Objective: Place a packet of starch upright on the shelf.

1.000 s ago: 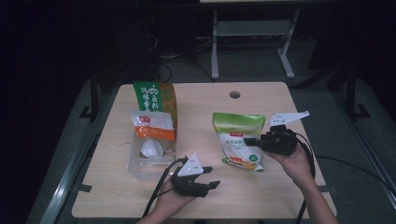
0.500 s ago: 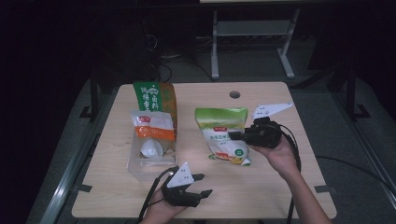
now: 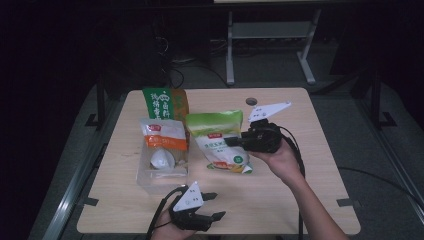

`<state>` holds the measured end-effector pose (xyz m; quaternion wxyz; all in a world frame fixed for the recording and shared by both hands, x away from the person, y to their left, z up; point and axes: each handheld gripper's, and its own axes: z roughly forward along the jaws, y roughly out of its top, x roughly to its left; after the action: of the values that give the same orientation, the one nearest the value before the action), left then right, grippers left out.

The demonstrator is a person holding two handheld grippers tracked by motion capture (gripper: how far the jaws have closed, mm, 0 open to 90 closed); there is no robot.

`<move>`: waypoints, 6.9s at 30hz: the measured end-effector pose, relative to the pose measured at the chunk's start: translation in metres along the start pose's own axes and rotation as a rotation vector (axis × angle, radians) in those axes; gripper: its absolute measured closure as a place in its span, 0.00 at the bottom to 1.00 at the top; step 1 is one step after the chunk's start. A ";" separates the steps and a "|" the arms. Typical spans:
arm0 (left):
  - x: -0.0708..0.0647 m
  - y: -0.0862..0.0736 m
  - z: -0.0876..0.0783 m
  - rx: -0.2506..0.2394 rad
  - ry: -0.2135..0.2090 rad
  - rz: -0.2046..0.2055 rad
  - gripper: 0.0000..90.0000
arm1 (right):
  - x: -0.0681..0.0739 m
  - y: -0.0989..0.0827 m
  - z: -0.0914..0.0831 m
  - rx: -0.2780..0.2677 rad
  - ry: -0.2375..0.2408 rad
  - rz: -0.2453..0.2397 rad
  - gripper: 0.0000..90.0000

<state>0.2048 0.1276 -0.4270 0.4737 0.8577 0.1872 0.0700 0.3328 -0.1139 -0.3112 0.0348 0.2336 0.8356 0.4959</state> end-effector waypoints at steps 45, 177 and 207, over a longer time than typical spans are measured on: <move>-0.005 -0.007 -0.004 -0.009 -0.002 0.022 0.42 | 0.047 0.066 0.120 -0.027 0.236 -0.089 0.97; 0.024 -0.005 -0.004 -0.027 0.060 -0.032 0.36 | -0.040 -0.039 0.033 0.124 0.051 0.099 0.44; 0.024 -0.005 -0.003 -0.033 0.062 -0.049 0.36 | -0.049 -0.093 -0.015 0.094 -0.040 0.195 0.41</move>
<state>0.2248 0.1419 -0.4306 0.4834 0.8423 0.2214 0.0882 0.3396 -0.1836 -0.3906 -0.0079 0.3249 0.8306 0.4523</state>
